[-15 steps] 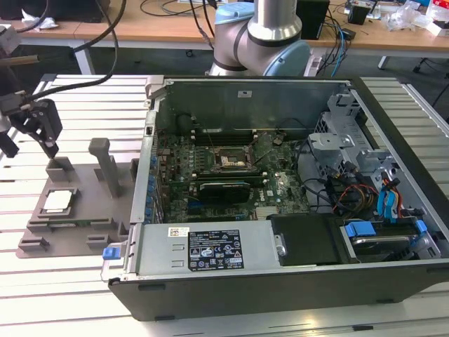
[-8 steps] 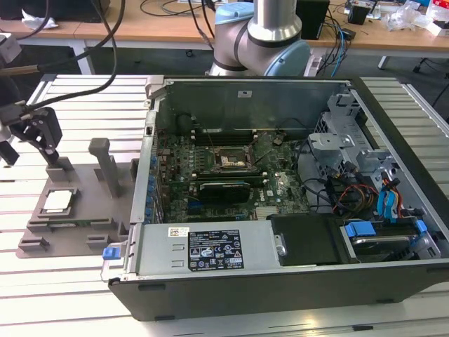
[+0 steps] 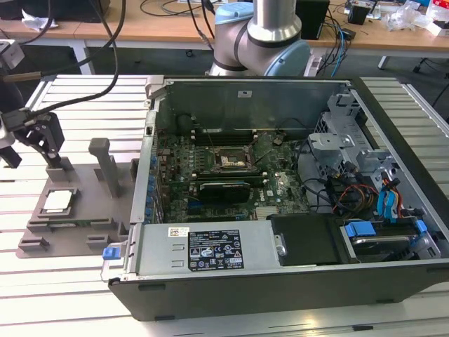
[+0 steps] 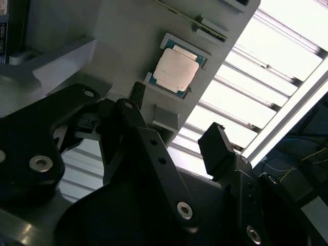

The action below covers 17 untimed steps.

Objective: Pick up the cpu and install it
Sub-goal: 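Pick up the cpu and move it towards the insertion slot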

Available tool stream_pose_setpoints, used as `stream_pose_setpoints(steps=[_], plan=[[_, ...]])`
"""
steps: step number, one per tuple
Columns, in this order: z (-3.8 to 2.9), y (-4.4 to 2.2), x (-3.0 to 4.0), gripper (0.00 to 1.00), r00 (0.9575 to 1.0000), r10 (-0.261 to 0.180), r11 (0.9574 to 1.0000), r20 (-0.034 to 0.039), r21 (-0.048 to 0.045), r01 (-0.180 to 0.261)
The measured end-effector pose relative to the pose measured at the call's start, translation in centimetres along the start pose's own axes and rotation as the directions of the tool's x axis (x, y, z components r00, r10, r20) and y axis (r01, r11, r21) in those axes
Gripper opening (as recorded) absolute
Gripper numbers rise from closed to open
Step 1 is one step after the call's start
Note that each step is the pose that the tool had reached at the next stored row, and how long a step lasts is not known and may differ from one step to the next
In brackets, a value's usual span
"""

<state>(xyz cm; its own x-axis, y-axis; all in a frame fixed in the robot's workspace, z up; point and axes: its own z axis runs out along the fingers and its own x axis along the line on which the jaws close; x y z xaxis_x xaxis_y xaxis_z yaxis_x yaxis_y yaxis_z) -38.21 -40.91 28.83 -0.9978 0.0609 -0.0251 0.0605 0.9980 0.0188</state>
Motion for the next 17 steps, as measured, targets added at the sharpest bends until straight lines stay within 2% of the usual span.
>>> stream_pose_setpoints(steps=[17], plan=[[2.33,-0.53,0.05,0.69,1.0000,0.000,1.0000,0.0001,0.0000,0.000]])
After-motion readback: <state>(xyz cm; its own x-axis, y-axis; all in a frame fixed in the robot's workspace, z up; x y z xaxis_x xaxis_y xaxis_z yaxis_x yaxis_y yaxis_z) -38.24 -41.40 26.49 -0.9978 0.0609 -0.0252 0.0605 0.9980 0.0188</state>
